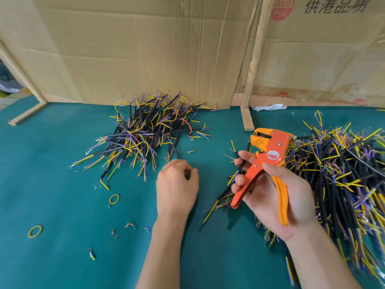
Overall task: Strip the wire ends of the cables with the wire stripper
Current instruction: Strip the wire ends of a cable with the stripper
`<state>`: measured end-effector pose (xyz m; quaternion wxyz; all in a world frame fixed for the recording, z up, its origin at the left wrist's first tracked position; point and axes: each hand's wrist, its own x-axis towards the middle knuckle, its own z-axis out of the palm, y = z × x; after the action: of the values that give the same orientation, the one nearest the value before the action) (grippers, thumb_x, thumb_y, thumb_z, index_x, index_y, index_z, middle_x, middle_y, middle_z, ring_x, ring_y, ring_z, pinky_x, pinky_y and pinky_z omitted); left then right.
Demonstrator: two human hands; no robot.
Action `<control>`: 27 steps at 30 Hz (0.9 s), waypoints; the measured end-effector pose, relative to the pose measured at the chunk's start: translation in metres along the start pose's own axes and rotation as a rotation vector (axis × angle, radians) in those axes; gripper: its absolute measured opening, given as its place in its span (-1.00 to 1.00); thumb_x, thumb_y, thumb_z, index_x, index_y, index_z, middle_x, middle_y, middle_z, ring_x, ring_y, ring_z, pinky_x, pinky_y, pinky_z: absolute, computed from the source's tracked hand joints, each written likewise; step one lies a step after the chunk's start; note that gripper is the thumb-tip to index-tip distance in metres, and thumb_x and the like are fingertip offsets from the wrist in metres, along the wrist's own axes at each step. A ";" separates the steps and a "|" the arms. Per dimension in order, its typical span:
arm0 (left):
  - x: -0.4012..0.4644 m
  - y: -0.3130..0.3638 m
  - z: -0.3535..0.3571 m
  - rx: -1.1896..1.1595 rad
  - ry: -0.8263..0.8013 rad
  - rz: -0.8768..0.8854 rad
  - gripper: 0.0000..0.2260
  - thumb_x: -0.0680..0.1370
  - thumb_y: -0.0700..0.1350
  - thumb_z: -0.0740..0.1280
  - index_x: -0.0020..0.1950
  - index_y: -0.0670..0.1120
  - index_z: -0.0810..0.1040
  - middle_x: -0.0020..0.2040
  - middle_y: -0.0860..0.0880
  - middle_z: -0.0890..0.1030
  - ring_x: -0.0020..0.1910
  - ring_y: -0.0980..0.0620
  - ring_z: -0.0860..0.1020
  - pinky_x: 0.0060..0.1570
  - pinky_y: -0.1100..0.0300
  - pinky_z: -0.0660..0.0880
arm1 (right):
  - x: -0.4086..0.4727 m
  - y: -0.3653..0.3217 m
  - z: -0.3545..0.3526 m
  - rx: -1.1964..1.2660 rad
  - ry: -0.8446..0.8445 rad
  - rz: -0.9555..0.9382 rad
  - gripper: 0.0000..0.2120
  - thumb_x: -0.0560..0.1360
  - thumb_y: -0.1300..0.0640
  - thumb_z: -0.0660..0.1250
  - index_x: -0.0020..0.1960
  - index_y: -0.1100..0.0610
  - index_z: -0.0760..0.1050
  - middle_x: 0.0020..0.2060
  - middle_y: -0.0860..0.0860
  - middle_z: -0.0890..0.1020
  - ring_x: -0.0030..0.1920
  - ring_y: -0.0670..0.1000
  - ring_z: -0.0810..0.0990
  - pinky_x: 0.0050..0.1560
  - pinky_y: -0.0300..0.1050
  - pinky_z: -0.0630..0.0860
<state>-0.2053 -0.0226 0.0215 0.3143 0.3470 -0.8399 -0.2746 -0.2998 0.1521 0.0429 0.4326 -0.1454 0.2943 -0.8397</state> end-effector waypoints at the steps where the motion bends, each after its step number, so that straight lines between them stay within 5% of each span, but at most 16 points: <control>1: 0.003 -0.005 -0.004 0.001 0.043 -0.049 -0.93 0.49 -0.20 0.42 -0.18 -0.17 0.67 -0.07 -0.06 0.68 -0.01 -0.10 0.59 0.01 0.15 0.37 | -0.001 0.000 0.000 -0.004 -0.027 0.013 -0.51 0.41 0.13 0.44 0.29 0.30 0.56 0.05 0.19 0.58 -0.20 0.14 0.58 -0.10 0.05 0.60; 5: 0.004 -0.013 -0.014 0.130 0.203 -0.124 -0.72 0.42 -0.39 0.37 0.08 -0.19 0.70 0.13 -0.11 0.65 0.27 -0.15 0.44 0.25 0.17 0.30 | -0.003 0.003 0.005 0.001 -0.142 0.077 -0.49 0.35 0.08 0.54 0.22 0.30 0.57 0.06 0.22 0.57 -0.24 0.14 0.54 -0.14 0.05 0.57; 8: 0.002 0.003 -0.016 -0.086 0.250 -0.106 -0.79 0.48 -0.32 0.36 -0.01 -0.10 0.72 0.01 -0.04 0.67 0.07 -0.01 0.55 0.19 0.12 0.46 | -0.006 0.004 0.010 0.035 -0.226 0.147 -0.57 0.38 0.10 0.53 0.15 0.28 0.53 0.06 0.24 0.54 -0.24 0.15 0.54 -0.13 0.07 0.54; 12: -0.007 0.037 -0.005 -0.795 -0.317 -0.209 -0.74 0.65 -0.07 0.29 -0.10 -0.17 0.68 -0.27 -0.06 0.65 -0.36 -0.02 0.54 -0.27 0.16 0.54 | -0.008 0.007 0.015 0.086 -0.335 0.250 -0.67 0.48 0.13 0.44 0.14 0.25 0.43 0.05 0.24 0.49 -0.20 0.18 0.55 -0.06 0.08 0.48; 14: -0.009 0.043 -0.001 -1.001 -0.418 -0.213 -0.72 0.67 -0.07 0.25 -0.09 -0.18 0.65 -0.33 -0.08 0.59 -0.49 0.06 0.39 -0.45 0.27 0.41 | -0.007 0.010 0.017 0.040 -0.318 0.275 -0.68 0.48 0.13 0.45 0.13 0.24 0.45 0.03 0.24 0.49 -0.21 0.18 0.55 -0.06 0.08 0.49; 18: -0.005 0.037 0.003 -1.133 -0.315 -0.305 -0.82 0.63 -0.18 0.30 -0.05 -0.23 0.66 -0.26 -0.13 0.57 -0.49 0.03 0.31 -0.50 0.28 0.27 | -0.006 0.016 0.013 -0.080 -0.257 0.265 -0.64 0.42 0.13 0.51 0.12 0.25 0.53 -0.03 0.26 0.54 -0.22 0.22 0.57 -0.08 0.12 0.53; 24: 0.002 0.023 0.000 -1.035 -0.069 -0.331 -0.91 0.58 -0.28 0.36 0.05 -0.20 0.64 -0.31 -0.06 0.64 -0.37 0.03 0.60 -0.34 0.22 0.54 | -0.003 0.014 0.011 -0.190 -0.061 0.221 -0.52 0.50 0.09 0.41 0.30 0.37 0.53 0.17 0.35 0.59 -0.14 0.27 0.65 0.07 0.26 0.60; 27: 0.002 0.020 -0.001 -0.923 -0.058 -0.266 -0.90 0.56 -0.30 0.39 0.04 -0.15 0.64 -0.27 -0.02 0.65 -0.43 0.02 0.60 -0.37 0.22 0.56 | -0.002 0.011 0.012 -0.157 -0.003 0.186 -0.47 0.53 0.04 0.37 0.36 0.37 0.49 -0.06 0.27 0.58 -0.15 0.27 0.62 0.10 0.27 0.60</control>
<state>-0.2136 -0.0120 0.0358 0.3742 0.2679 -0.5872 -0.6659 -0.2856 0.1447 0.0453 0.4963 -0.1523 0.3709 -0.7700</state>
